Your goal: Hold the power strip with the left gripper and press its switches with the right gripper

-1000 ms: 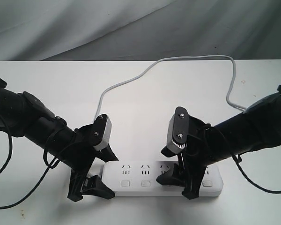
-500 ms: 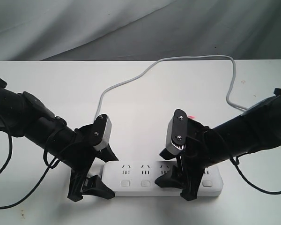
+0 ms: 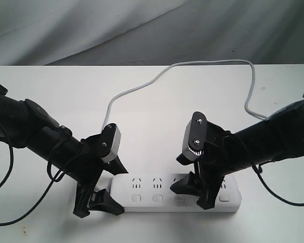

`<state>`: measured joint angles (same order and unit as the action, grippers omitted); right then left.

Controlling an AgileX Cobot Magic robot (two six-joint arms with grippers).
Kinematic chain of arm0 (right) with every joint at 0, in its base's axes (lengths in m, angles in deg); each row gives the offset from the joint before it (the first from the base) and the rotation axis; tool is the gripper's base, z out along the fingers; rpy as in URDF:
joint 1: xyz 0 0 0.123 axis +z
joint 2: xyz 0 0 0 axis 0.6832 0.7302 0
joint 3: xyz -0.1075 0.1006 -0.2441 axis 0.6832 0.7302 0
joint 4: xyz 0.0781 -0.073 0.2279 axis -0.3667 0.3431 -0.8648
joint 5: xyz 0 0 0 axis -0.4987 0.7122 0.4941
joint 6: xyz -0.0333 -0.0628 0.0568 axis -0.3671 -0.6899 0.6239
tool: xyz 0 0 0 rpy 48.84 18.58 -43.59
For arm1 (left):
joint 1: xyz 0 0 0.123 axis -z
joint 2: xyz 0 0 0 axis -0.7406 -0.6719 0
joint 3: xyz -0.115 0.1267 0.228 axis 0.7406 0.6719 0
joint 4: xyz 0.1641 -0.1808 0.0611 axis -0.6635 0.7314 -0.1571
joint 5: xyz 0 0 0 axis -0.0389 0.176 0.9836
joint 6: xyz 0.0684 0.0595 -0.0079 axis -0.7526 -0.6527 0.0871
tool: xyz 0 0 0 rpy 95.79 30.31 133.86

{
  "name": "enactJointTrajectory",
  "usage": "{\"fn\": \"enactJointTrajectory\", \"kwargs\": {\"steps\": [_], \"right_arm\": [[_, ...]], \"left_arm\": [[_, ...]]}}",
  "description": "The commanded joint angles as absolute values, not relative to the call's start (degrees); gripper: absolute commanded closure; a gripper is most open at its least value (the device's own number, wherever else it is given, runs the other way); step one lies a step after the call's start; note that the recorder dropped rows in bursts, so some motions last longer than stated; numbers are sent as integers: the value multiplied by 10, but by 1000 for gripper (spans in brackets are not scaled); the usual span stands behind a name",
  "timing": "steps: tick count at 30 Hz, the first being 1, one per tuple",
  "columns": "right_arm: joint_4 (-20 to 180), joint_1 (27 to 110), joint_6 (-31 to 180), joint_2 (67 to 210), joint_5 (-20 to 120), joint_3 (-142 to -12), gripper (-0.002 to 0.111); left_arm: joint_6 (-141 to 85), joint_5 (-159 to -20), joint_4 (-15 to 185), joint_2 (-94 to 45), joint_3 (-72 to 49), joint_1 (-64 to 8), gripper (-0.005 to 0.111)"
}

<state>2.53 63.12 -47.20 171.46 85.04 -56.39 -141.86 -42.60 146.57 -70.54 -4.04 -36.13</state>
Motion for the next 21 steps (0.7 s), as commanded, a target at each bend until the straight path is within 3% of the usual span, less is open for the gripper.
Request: {"fn": "enactJointTrajectory", "kwargs": {"steps": [1,21], "right_arm": [[26,604,-479,1711,906,-563,45],[37,602,-479,1759,913,-563,45]], "left_arm": [[-1413,-428,1468,-707,-43,-358,55],[-1413,-428,1468,-707,-43,-358,55]]}}
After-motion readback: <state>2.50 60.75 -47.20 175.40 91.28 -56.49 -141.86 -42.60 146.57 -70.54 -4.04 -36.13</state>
